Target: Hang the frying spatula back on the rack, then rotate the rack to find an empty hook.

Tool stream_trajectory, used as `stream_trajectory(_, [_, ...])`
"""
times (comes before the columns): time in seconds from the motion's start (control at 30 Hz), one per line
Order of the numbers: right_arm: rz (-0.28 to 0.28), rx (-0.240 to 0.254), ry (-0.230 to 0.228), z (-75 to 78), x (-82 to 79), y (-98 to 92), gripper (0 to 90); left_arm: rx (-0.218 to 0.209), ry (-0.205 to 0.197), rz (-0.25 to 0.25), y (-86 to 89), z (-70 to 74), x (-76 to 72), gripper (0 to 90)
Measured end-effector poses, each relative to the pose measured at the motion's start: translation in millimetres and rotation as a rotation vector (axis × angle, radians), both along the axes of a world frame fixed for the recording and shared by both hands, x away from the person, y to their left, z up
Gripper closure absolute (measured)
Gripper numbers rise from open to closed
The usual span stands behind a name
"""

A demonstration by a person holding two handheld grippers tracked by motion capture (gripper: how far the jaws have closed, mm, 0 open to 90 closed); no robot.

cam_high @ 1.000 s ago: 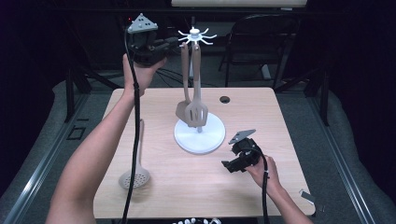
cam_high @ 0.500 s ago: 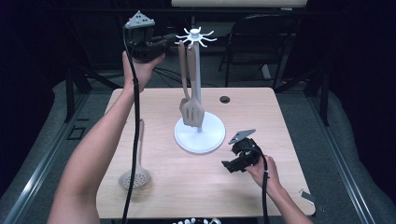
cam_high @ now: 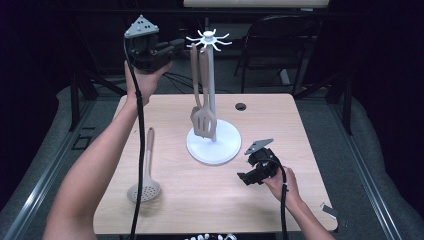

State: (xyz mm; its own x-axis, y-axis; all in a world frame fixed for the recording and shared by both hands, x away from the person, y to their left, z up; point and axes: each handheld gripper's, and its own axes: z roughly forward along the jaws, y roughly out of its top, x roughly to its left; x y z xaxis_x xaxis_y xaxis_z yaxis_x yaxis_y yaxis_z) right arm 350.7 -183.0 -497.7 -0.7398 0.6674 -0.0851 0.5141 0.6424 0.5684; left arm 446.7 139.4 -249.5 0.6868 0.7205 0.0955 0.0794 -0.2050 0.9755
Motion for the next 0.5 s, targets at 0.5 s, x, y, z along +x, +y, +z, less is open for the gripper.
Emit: stream_trajectory(0.5, [0.001,0.005,0.0,-0.8,-0.3,3.0,14.1,0.052,-0.017,-0.053,-11.0,0.2,-13.1,90.0])
